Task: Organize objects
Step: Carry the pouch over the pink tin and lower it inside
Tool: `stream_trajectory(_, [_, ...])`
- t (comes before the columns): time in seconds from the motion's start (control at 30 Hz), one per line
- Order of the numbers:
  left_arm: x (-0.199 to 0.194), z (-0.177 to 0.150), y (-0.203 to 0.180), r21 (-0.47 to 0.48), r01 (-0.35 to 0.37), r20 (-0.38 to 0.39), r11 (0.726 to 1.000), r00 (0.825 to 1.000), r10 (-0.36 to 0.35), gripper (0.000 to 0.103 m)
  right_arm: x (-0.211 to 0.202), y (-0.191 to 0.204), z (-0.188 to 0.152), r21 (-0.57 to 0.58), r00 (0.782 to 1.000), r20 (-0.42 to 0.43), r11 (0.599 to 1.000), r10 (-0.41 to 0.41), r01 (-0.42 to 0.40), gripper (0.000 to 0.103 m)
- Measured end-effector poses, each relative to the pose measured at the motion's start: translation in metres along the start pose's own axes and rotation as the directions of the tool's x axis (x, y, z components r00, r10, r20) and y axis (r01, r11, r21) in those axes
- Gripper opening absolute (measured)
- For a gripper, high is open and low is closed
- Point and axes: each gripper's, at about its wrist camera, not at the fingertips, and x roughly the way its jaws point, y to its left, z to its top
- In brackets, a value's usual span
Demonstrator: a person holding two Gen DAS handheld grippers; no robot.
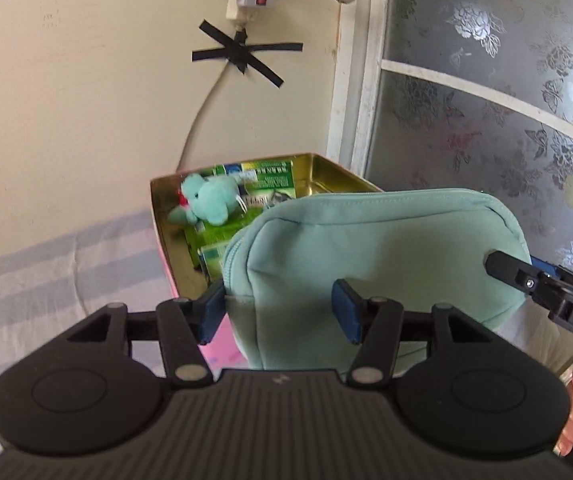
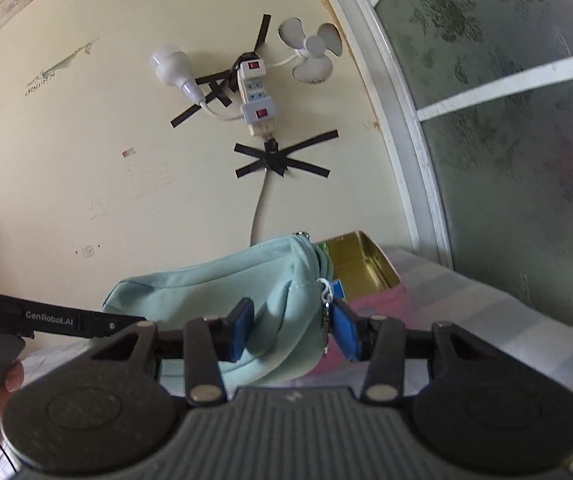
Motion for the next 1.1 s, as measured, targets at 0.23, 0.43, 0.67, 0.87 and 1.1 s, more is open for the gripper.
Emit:
stream_trajectory(0.23, [0.020,0.035,0.013,-0.009,-0.050,0.039,0.999,0.998,0.051,0.059,0.046,0.007,0.035,-0.033,0.999,0.046,0.999,0.012,-0.011,0.042])
stream_trajectory(0.43, [0.042,0.047,0.025,-0.023,-0.083,0.033,0.996,0.996,0.084,0.059,0.084,0.004,0.044,-0.038,0.999,0.034,0.999,0.018,-0.017,0.042])
stream_trajectory(0.67, [0.077,0.053,0.037,-0.028,-0.106,0.002,0.994,0.994,0.106,0.059,0.126,-0.006,0.043,-0.025,1.000,-0.002,1.000,0.007,-0.008,0.042])
stream_trajectory(0.87, [0.107,0.058,0.046,-0.038,-0.112,-0.022,0.993,0.994,0.111,0.059,0.159,-0.014,0.042,-0.025,0.999,-0.036,1.000,-0.010,0.010,0.042])
stream_trajectory(1.1, [0.135,0.064,0.060,-0.066,-0.120,-0.045,0.991,0.992,0.117,0.059,0.191,-0.017,0.043,-0.045,0.997,-0.066,0.999,-0.027,0.025,0.042])
